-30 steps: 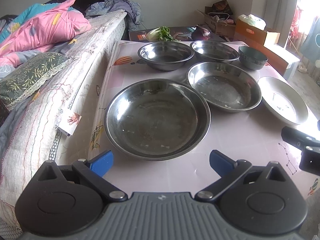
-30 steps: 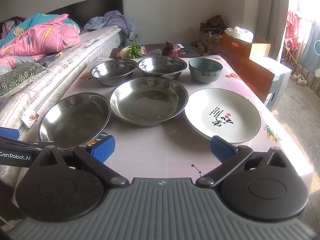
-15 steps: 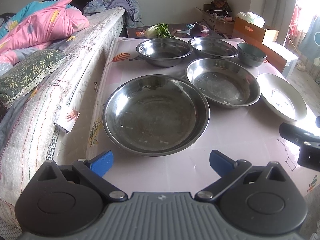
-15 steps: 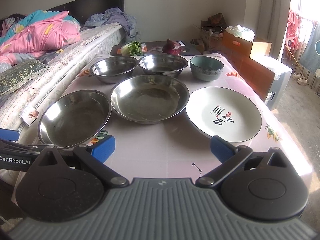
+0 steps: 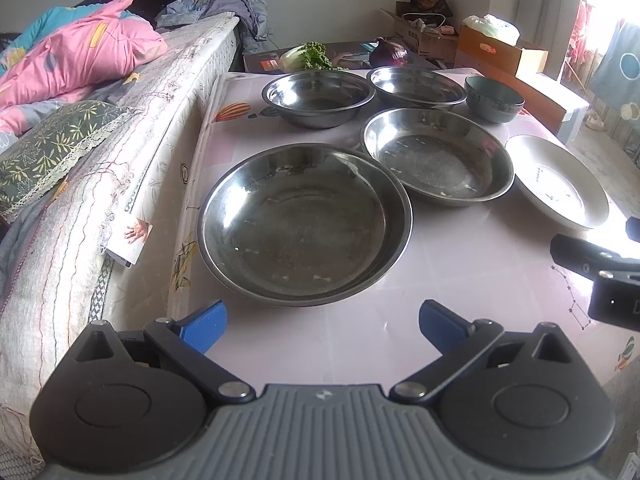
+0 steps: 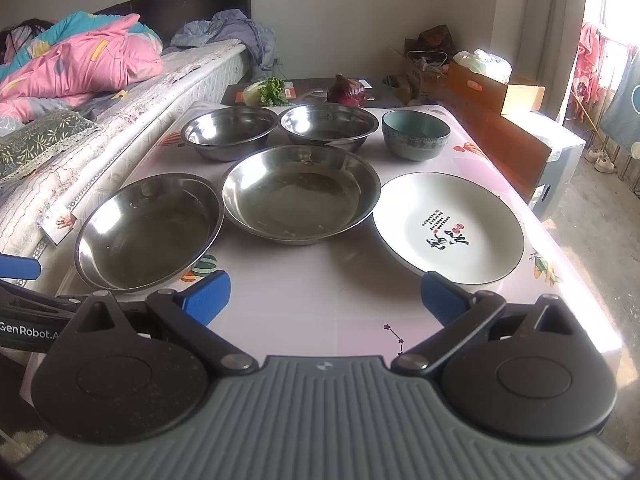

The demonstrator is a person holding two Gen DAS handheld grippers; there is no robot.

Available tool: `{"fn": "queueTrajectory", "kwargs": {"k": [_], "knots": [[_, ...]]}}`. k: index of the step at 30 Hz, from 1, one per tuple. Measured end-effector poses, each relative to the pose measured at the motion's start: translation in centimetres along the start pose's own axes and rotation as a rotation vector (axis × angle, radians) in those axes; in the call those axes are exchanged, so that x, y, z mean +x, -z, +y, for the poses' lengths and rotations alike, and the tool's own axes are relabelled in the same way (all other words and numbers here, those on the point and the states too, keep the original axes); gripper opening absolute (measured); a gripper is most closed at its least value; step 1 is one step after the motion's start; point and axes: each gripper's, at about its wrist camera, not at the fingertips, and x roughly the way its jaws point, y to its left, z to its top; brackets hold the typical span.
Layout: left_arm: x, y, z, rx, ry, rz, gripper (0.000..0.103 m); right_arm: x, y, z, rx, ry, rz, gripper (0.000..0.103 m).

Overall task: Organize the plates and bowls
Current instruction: 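Move both tools toward the steel bowls on the table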

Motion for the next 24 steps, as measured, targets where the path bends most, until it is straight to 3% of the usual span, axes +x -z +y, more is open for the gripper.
{"fn": "queueTrajectory", "kwargs": {"k": [24], "knots": [[0.24,0.28,0.27,-0.005,0.000,0.004,0.103,0.43,0.05,0.07,-0.003,0.011,0.019,0.102]]}}
